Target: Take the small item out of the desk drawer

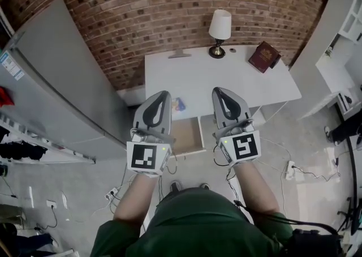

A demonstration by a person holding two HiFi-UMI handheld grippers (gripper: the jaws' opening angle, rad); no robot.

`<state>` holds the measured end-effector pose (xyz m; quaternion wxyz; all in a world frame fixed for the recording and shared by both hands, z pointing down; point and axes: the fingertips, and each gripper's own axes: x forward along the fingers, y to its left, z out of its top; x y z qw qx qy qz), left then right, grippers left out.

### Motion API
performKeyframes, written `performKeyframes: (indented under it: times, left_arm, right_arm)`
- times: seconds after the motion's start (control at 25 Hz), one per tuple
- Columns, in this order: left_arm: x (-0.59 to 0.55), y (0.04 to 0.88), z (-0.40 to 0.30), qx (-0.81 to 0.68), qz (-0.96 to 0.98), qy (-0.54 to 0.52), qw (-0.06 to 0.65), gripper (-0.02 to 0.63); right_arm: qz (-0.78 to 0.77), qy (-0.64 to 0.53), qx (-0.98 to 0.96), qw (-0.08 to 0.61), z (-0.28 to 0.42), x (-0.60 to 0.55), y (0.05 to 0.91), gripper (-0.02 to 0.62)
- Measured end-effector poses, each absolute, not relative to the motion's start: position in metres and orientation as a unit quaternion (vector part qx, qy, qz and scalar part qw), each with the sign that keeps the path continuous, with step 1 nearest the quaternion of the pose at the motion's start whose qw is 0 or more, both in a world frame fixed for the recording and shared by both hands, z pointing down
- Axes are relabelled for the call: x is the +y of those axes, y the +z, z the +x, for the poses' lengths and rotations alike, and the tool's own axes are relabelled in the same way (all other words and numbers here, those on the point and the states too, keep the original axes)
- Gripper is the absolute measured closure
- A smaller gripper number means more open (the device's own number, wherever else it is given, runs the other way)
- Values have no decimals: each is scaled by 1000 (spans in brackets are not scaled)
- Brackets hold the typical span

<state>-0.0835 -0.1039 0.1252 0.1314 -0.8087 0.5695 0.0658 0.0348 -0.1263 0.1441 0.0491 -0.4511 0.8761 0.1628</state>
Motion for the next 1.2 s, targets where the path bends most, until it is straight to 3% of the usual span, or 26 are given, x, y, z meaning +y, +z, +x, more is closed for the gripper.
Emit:
performKeyframes:
  times: [1.2]
  left_arm:
    - [-135,166,-118,581,-807,18,107,595]
  right_arm:
    - [-447,104,887,54,24,-161,170,594]
